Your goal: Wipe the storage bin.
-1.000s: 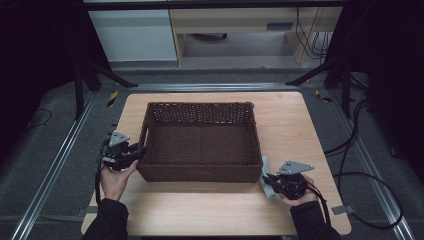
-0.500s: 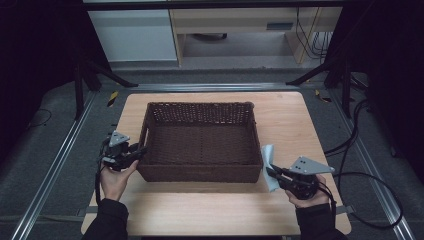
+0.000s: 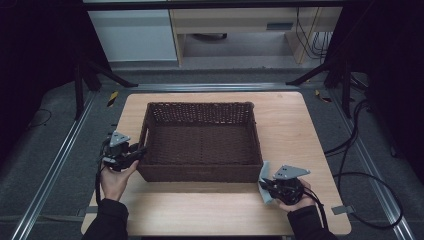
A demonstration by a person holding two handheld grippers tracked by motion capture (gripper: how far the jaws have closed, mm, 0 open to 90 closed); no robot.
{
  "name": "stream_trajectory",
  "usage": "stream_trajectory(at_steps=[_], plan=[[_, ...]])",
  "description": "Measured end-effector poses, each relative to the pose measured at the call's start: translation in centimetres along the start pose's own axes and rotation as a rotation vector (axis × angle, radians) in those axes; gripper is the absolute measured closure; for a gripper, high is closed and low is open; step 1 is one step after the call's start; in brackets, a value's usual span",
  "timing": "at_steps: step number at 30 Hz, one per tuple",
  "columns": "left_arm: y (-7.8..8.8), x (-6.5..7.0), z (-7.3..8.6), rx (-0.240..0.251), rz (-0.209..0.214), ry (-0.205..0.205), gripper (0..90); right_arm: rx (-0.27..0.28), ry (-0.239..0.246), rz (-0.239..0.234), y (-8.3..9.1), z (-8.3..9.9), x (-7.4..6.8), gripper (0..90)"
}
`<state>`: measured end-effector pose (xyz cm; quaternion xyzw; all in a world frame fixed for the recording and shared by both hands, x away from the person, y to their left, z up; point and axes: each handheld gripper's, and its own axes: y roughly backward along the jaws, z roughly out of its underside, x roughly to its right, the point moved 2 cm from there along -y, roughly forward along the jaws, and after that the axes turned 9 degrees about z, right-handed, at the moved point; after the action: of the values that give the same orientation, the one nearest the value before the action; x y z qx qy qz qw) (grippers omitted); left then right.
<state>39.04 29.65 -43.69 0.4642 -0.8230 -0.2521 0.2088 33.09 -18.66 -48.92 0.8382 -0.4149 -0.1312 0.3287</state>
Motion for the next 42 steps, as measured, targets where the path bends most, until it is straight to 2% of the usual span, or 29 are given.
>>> stream_trajectory(at_steps=[3, 7, 9, 13, 16, 19, 24, 30, 35, 39, 42], plan=[[0.0, 0.0, 0.0, -0.002, -0.002, -0.001, 63.2, -0.016, -0.010, 0.002, -0.2, 0.2, 0.3, 83.4], [0.0, 0.0, 0.0, 0.000, -0.004, 0.000, 62.6, 0.004, -0.035, 0.018, 0.3, 0.1, 1.1, 83.4], [0.0, -0.1, 0.0, 0.001, -0.006, 0.001, 61.9, 0.030, -0.056, 0.042, 0.9, 0.1, 1.7, 83.3], [0.0, -0.1, 0.0, 0.001, -0.007, 0.002, 60.8, 0.081, -0.132, 0.117, 2.4, 0.1, 3.4, 83.3], [0.0, -0.1, 0.1, 0.003, -0.006, 0.004, 60.1, 0.100, -0.178, 0.170, 3.1, 0.4, 4.6, 83.3], [0.0, -0.2, 0.1, 0.008, -0.005, 0.003, 59.2, 0.102, -0.203, 0.224, 3.5, 0.9, 5.7, 83.3], [0.0, -0.2, 0.1, 0.009, -0.008, -0.002, 58.4, 0.087, -0.241, 0.291, 3.9, 1.9, 7.3, 83.2], [0.0, -0.2, 0.2, 0.011, -0.015, -0.009, 56.8, 0.050, -0.269, 0.332, 3.4, 2.8, 8.5, 82.7], [0.0, -0.3, 0.2, 0.012, -0.018, -0.009, 55.7, 0.000, -0.274, 0.364, 2.7, 3.3, 9.1, 82.0], [0.0, -0.2, 0.2, 0.012, -0.024, -0.013, 55.3, -0.018, -0.261, 0.376, 2.4, 3.5, 9.2, 80.1], [0.0, -0.2, 0.2, 0.012, -0.028, -0.012, 54.1, -0.032, -0.262, 0.389, 2.3, 3.7, 9.3, 74.5]])
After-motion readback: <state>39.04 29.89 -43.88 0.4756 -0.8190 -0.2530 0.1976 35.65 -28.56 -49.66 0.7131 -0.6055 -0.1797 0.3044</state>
